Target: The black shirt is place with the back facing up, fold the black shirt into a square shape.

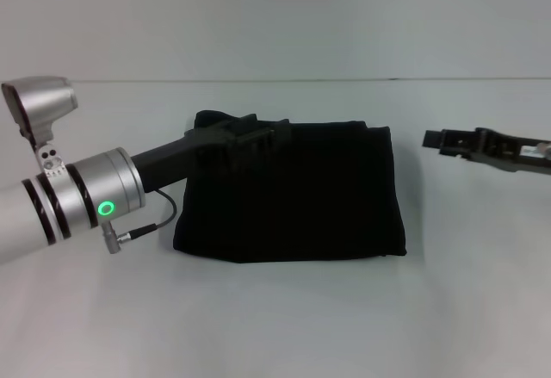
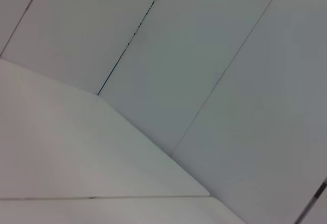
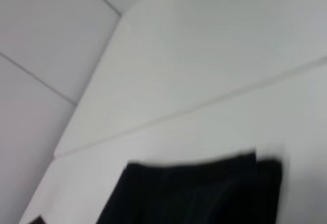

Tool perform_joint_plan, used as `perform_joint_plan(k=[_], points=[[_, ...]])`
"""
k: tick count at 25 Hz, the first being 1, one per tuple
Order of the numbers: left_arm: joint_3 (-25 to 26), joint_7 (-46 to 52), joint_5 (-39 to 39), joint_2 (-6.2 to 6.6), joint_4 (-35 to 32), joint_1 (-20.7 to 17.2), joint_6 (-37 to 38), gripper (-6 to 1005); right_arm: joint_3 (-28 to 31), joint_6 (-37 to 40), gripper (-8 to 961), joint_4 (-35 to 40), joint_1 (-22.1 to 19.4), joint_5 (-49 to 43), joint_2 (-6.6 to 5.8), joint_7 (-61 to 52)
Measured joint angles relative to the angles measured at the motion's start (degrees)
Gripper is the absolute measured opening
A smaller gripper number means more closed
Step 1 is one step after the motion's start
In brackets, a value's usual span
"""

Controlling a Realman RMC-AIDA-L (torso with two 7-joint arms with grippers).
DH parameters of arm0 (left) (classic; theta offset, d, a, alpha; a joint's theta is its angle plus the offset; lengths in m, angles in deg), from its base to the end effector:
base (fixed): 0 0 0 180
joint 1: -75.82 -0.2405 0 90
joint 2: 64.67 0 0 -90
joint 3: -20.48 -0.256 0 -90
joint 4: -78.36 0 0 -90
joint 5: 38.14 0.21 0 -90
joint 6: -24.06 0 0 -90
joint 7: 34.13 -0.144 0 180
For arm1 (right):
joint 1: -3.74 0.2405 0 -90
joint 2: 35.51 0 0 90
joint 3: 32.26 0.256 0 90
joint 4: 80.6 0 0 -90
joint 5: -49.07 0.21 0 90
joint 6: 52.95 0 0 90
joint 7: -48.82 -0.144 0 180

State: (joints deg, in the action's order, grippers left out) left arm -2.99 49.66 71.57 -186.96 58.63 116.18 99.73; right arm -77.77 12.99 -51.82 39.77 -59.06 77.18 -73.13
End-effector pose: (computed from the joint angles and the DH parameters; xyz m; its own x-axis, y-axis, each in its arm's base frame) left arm -0.2292 0.3731 -0.0425 0.4410 0.4966 0.7476 0.7490 -0.6625 -0.0017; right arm 0.2833 0.3968 0.0215 0.2359 -0.7601 -0.6054 -0.9565 -0.2916 -0.0066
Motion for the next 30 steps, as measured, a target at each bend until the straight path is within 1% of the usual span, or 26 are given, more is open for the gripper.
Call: perform_joint_plan(k=[2,4,7,8,11,14,16,18,20,23,24,25,27,30], points=[[0.0,0.44,0.0,0.28,-0.44,0.01,0.52,790,1.25,1.84,356,0.06,-0.06,0.0,-0.83,1.88],[-0.11,1.23,0.0,0.7,-1.3,-0.17,1.73,790,2.42,4.27,397,0.11,-0.07,0.03,-1.35,4.41],[-0.69,2.24,0.23,1.3,-2.92,-0.78,4.16,791,5.44,7.7,458,0.15,-0.12,0.09,-1.5,8.77],[-0.89,3.4,0.94,1.65,-4.2,-1.17,5.79,791,7.55,9.4,478,0.17,-0.28,0.09,-1.51,11.09],[-0.94,4.04,1.46,1.88,-5.33,-1.55,7.32,791,8.99,10.71,624,0.24,-0.46,0.11,-1.5,13.52],[-1.23,4.04,1.66,1.96,-7.27,-2.34,9.59,793,10.39,13.13,763,0.31,-0.92,0.12,-1.22,18.99],[-2.08,3.83,2.0,1.95,-9.08,-2.97,11.2,794,10.96,14.37,846,0.49,-1.28,0.13,-0.66,22.74],[-2.73,3.38,2.52,1.83,-10.72,-3.31,12.32,802,11.29,15.39,929,0.82,-1.58,0.12,0.18,25.5],[-3.37,1.71,2.99,1.56,-12.52,-3.66,13.65,815,11.44,16.21,920,1.5,-1.85,0.12,1.0,27.65],[-3.61,-0.6,3.09,1.53,-13.15,-3.75,14.41,828,11.37,16.12,917,4.02,-2.4,-0.06,2.5,29.78],[-3.69,-1.16,3.37,1.61,-13.27,-3.55,14.4,827,11.18,15.76,917,4.73,-2.44,-0.28,2.73,29.74],[-3.76,-1.41,3.9,1.74,-13.32,-3.21,14.18,826,10.95,15.37,918,5.43,-2.43,-0.55,2.89,29.44],[-3.81,-1.34,5.6,2.08,-13.4,-2.27,13.1,825,10.49,14.53,919,6.41,-1.74,-1.85,2.83,28.04],[-5.17,-0.92,9.09,2.67,-13.45,-0.38,9.27,824,9.52,12.72,920,6.77,0.55,-5.24,2.16,24.95]])
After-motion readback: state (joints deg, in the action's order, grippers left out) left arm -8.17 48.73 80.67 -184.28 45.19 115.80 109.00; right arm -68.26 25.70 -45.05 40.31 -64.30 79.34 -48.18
